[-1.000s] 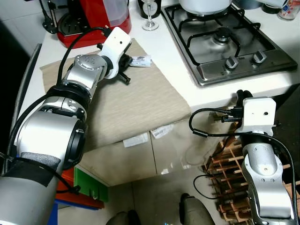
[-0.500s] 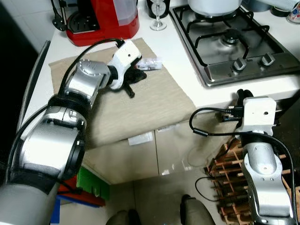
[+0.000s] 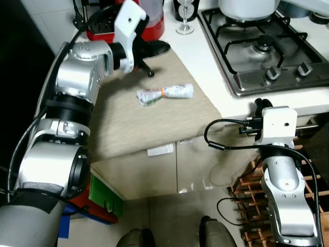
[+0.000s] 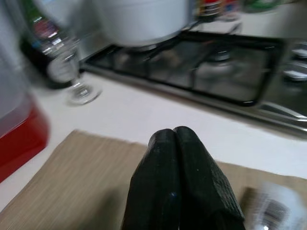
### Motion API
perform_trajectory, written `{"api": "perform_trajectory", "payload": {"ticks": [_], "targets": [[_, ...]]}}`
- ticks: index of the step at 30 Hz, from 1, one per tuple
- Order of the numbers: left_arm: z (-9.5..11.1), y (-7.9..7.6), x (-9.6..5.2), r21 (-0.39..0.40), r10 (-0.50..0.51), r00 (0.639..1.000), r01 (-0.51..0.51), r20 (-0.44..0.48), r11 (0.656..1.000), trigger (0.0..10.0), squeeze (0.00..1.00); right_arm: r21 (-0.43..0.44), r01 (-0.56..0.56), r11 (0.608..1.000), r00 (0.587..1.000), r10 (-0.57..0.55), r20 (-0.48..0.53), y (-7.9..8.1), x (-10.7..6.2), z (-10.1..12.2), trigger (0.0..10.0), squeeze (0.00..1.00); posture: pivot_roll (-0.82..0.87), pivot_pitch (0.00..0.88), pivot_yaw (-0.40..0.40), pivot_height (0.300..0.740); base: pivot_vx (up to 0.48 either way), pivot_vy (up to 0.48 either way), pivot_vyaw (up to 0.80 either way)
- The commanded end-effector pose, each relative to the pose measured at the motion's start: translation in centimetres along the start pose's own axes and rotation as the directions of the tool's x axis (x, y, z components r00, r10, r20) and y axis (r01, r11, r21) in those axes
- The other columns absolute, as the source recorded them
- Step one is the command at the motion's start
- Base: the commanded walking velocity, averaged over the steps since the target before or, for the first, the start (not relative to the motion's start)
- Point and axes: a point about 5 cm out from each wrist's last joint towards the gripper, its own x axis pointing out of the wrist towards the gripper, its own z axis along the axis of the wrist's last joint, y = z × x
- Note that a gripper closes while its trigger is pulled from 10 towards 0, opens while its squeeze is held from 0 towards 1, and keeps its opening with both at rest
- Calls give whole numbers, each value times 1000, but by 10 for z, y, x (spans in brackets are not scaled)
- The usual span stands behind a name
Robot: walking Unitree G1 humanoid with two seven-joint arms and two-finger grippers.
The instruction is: Restocking fridge
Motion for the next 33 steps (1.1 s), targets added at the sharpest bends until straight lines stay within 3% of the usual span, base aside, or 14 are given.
{"api": "perform_trajectory", "payload": {"ticks": [1,5,6,9,11,12,14,16,17,20,21,22,26,33], "targets": [[-5,8,-1,0,82,996,-82,-25,997,10000,0,11,-2,1000,1000,2,-2,1,0,-1,10000,0,-269,122,116,740,0,0,0],[-26,18,-1,27,234,971,-233,-57,972,10000,0,10,1,1000,1000,-1,-1,2,-1,-1,10000,0,-276,123,122,740,0,0,0],[-31,24,-4,-19,328,944,-329,-33,944,10000,0,10,4,1000,1000,-4,1,1,-1,0,10000,0,-279,124,122,740,0,0,0],[-29,28,-7,-64,402,915,-401,11,914,10000,0,10,8,1000,1000,-8,2,0,0,0,10000,0,-278,123,116,740,0,0,0],[-23,31,-13,-27,468,880,-467,80,884,10000,0,11,9,1000,1000,-9,5,0,0,0,10000,0,-270,122,111,740,0,0,0],[-22,33,-16,-46,501,859,-499,109,865,10000,918,16,5,1000,1000,-5,13,0,1,1,10000,0,-257,116,106,740,0,0,0],[-20,34,-23,-72,545,822,-541,164,838,10000,1000,28,-1,1000,999,0,35,1,4,5,10000,0,-246,108,105,740,0,0,0],[-17,29,-31,-82,571,789,-569,226,818,10000,1000,40,3,999,998,-5,60,0,8,9,10000,0,-230,99,99,740,0,0,0],[-16,14,-37,-64,570,773,-577,279,814,10000,1000,48,7,999,997,-10,78,-1,12,13,10000,0,-211,92,92,740,0,0,0],[-26,-18,-41,-83,535,791,-537,296,839,10000,1000,50,-2,999,997,-2,82,1,18,12,10000,0,-181,74,74,740,0,0,0],[-26,-18,-41,-83,535,791,-537,296,839,10000,1000,50,-2,999,997,-2,82,1,18,12,10000,0,-181,74,74,740,0,0,0],[-36,-36,-38,-82,505,812,-505,293,859,10000,1000,56,-11,998,997,6,82,5,24,11,10000,0,-164,61,63,740,0,0,0],[-49,-64,-26,-63,444,846,-446,297,893,10000,1000,79,-22,997,996,15,92,11,39,12,10000,0,-132,17,43,740,0,0,0],[-57,-90,-27,-156,449,853,-422,265,893,10000,1000,114,-23,993,995,12,104,18,56,13,10000,0,-91,0,9,740,0,0,0]]}}
